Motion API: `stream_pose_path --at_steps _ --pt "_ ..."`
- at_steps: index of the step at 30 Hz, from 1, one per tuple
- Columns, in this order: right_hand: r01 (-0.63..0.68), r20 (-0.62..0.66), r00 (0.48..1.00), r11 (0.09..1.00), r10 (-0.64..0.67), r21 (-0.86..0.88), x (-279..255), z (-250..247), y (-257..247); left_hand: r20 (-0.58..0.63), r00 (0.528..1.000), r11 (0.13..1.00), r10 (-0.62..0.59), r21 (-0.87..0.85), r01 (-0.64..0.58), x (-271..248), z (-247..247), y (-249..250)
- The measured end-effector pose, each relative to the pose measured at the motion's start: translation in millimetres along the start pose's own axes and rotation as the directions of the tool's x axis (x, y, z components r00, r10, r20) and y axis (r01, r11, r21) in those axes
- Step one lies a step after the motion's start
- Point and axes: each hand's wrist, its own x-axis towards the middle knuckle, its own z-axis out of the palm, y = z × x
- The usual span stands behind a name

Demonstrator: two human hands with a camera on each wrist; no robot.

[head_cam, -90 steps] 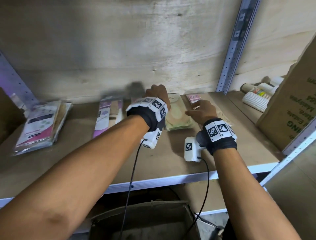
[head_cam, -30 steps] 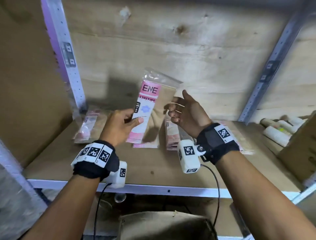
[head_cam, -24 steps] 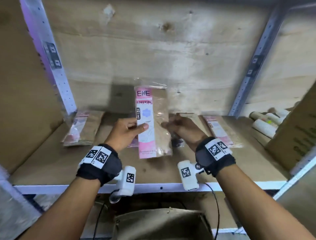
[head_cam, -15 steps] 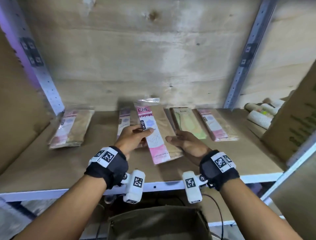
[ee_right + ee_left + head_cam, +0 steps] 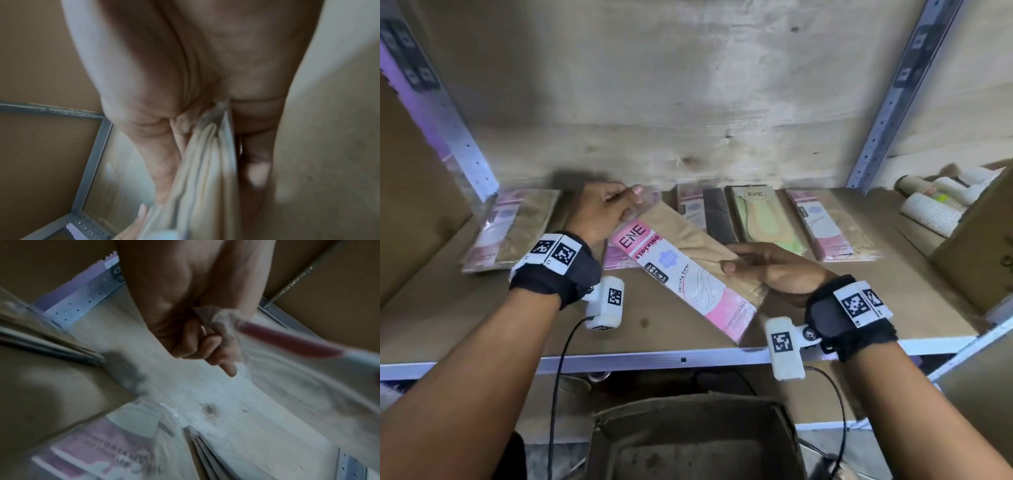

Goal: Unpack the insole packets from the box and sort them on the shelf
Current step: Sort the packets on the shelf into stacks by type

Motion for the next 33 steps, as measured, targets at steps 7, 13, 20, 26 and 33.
stream_pose_path --at_steps 7,13,20,26,33 --pt "0.014 -0.147 0.989 1.000 -0.012 0.012 -12 -18 8 -0.021 0.998 0.927 0.053 0.373 -0.041 -18 5 19" --pt "0.035 -0.180 0.983 0.999 -0.041 -0.038 -24 -21 11 0.109 0.970 0.957 -0.215 -0.176 0.232 -26 9 16" --pt "0.067 -0.180 0.981 0.997 -0.072 -0.035 -33 -16 8 0.357 0.913 0.791 -0.198 -0.492 0.364 -42 9 25" --pt "0.054 -0.183 0.981 0.998 -0.061 -0.044 -33 -14 9 0.363 0.914 0.800 -0.183 -0.486 0.353 -54 11 30" --pt "0.036 -0.170 0.985 0.986 -0.008 0.163 -44 -19 2 0.136 0.952 0.871 -0.276 -0.384 0.307 -48 5 38"
